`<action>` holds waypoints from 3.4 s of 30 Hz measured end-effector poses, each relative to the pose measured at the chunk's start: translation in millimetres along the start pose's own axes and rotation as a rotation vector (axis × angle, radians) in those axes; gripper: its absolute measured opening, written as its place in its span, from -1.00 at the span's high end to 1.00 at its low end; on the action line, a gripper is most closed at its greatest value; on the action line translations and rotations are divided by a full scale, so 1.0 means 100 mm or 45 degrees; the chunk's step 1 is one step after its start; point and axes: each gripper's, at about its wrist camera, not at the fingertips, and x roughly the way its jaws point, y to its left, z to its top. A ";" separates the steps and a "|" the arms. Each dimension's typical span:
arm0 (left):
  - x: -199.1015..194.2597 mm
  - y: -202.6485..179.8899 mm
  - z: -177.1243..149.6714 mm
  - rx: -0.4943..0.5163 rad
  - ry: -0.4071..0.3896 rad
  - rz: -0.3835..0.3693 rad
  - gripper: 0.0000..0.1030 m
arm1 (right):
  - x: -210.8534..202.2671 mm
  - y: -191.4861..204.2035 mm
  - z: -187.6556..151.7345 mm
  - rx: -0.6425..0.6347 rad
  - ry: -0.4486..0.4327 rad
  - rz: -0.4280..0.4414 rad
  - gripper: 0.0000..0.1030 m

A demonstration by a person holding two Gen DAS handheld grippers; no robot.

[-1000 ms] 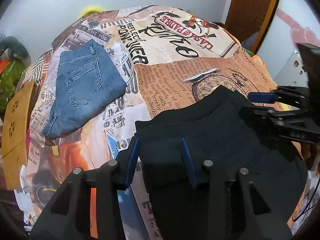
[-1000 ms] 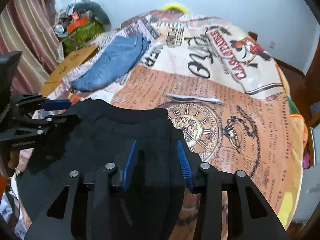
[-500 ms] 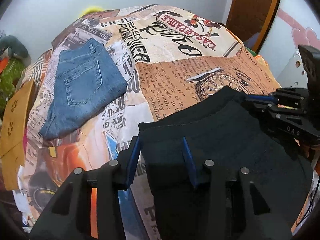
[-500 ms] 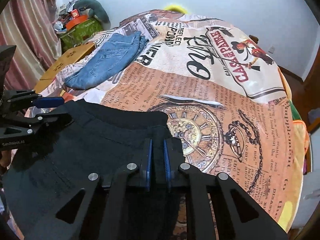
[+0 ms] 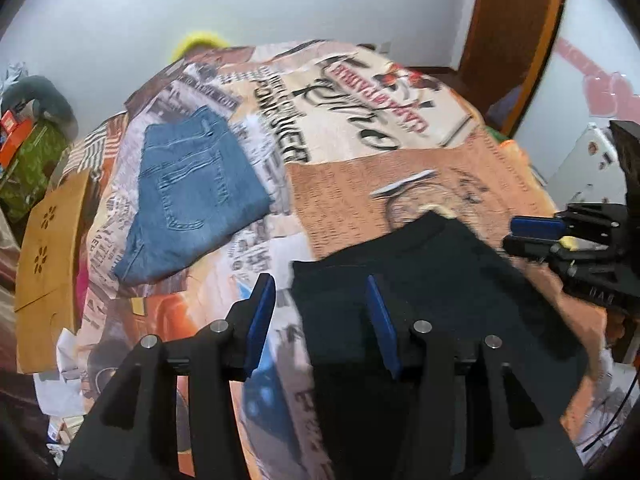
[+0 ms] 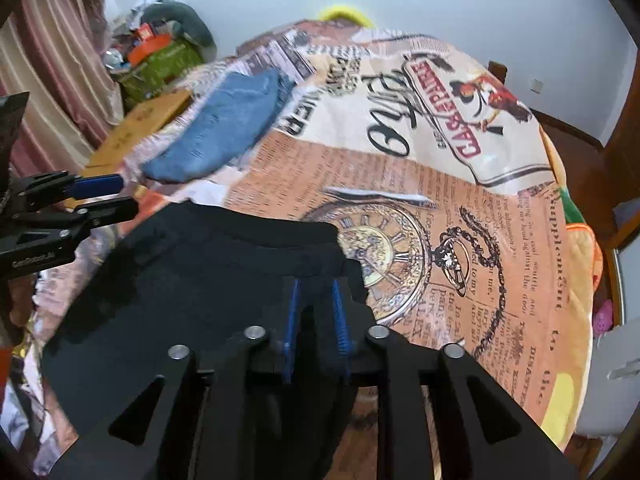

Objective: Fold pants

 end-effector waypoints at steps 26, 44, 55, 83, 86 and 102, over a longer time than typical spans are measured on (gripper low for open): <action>-0.17 -0.44 -1.05 0.151 0.037 0.132 -0.14 | -0.28 0.32 -0.92 -0.008 0.059 0.010 0.26; -0.49 0.09 -0.93 -0.048 0.006 0.081 -0.41 | -0.53 0.07 -0.92 0.097 0.043 -0.007 0.05; 0.24 0.33 -0.73 -0.263 0.289 -0.263 -0.59 | -0.05 -0.26 -0.87 0.334 0.160 0.193 0.04; 0.63 0.11 -0.24 -0.160 0.265 -0.321 0.25 | 0.26 -0.32 -0.53 0.331 0.135 0.337 0.46; 0.57 0.09 -0.20 -0.152 0.254 -0.302 0.39 | 0.19 -0.29 -0.49 0.305 0.104 0.325 0.55; -0.36 0.24 0.20 -0.136 -0.095 -0.192 0.55 | -0.39 0.12 0.24 0.112 -0.177 0.267 0.66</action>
